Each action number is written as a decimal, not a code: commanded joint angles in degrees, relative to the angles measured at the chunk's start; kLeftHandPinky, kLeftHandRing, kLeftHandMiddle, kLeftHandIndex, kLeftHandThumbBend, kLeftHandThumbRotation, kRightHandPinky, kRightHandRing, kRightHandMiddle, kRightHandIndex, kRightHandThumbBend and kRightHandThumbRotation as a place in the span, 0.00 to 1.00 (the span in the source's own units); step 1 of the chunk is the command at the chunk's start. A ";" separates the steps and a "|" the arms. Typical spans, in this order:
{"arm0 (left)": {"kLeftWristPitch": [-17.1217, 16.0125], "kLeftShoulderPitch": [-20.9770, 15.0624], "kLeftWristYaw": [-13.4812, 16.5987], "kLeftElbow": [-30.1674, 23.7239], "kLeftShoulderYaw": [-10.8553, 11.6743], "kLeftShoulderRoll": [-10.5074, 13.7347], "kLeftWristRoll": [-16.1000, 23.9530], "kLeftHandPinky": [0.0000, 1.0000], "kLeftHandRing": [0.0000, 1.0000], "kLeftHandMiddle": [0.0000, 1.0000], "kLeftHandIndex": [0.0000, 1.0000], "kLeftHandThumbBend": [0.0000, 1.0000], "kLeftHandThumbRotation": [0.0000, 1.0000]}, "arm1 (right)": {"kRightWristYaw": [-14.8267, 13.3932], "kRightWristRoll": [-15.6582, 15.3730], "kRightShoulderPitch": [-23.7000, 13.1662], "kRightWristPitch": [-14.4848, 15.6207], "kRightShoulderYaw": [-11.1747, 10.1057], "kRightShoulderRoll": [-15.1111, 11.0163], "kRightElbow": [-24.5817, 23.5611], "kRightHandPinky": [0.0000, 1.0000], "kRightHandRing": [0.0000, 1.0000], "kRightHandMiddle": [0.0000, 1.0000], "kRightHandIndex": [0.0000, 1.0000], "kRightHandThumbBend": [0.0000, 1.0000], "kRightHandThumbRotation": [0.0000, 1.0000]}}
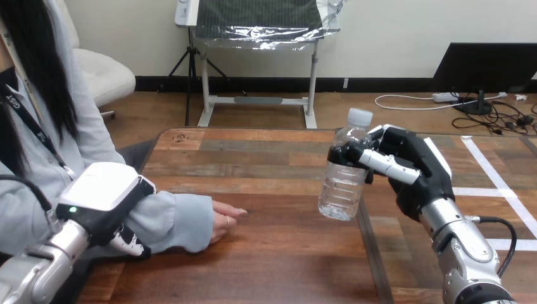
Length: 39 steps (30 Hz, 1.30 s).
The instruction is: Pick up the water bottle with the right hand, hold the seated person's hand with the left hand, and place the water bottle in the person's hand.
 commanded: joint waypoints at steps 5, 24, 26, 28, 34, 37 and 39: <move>-1.30 3.18 -0.92 -5.73 0.43 1.29 -1.62 0.29 0.31 0.38 0.41 0.85 0.00 | -0.73 0.08 -8.28 0.96 -0.35 -0.51 -0.27 0.11 0.15 0.26 0.29 0.61 0.00; -0.08 7.74 -4.17 -14.92 3.98 2.19 -4.58 0.28 0.31 0.36 0.38 0.76 0.00 | -2.35 -1.83 -8.77 2.73 0.06 -0.79 0.77 0.14 0.18 0.30 0.32 0.65 0.00; 0.11 8.28 -4.69 -16.07 4.53 2.20 -5.00 0.28 0.31 0.36 0.38 0.75 0.00 | -3.06 -2.27 -8.92 3.19 0.25 -0.81 0.94 0.14 0.18 0.30 0.32 0.66 0.00; 0.24 8.75 -5.05 -17.00 4.99 2.16 -5.30 0.28 0.31 0.36 0.38 0.75 0.00 | -3.71 -2.61 -9.04 3.70 0.39 -0.83 1.05 0.15 0.19 0.31 0.33 0.67 0.00; -0.64 10.10 -4.70 -19.43 6.35 2.23 -5.81 0.28 0.30 0.36 0.38 0.76 0.00 | -5.37 -4.39 -9.45 4.13 1.23 -0.84 1.53 0.18 0.21 0.33 0.34 0.67 0.00; -0.40 10.70 -5.23 -20.74 6.78 2.36 -6.20 0.27 0.30 0.36 0.38 0.77 0.00 | -6.60 -5.44 -9.84 4.62 1.78 -0.67 1.90 0.20 0.23 0.34 0.34 0.69 0.00; -0.02 11.22 -5.81 -21.99 7.13 2.47 -6.32 0.27 0.30 0.36 0.37 0.77 0.00 | -7.15 -6.12 -10.12 4.80 2.27 -0.47 2.12 0.21 0.24 0.34 0.34 0.69 0.00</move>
